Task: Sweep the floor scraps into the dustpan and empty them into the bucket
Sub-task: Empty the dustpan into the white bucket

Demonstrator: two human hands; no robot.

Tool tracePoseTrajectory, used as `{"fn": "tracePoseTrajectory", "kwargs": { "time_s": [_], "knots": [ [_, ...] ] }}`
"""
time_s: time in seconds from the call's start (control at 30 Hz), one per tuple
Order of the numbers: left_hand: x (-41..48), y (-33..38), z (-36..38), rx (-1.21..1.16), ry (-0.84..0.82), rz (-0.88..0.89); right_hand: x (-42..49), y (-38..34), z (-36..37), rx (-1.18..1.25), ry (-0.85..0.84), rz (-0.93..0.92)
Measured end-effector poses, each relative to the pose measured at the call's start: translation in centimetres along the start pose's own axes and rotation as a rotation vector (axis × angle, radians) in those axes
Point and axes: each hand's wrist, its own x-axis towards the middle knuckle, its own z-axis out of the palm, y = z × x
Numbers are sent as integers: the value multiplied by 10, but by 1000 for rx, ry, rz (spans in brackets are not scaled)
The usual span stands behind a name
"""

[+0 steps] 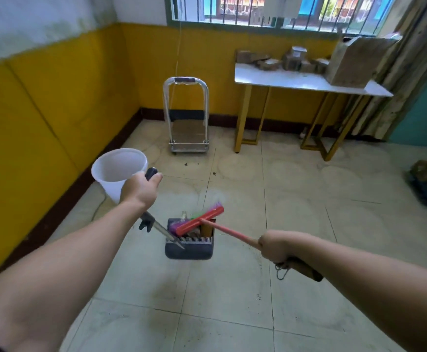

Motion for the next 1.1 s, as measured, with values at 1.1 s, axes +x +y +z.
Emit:
{"fn": "tracePoseTrajectory", "kwargs": {
  "time_s": [1.1],
  "knots": [
    [314, 27, -169, 81, 487, 57, 178, -240, -307, -78, 343, -335]
  ]
}}
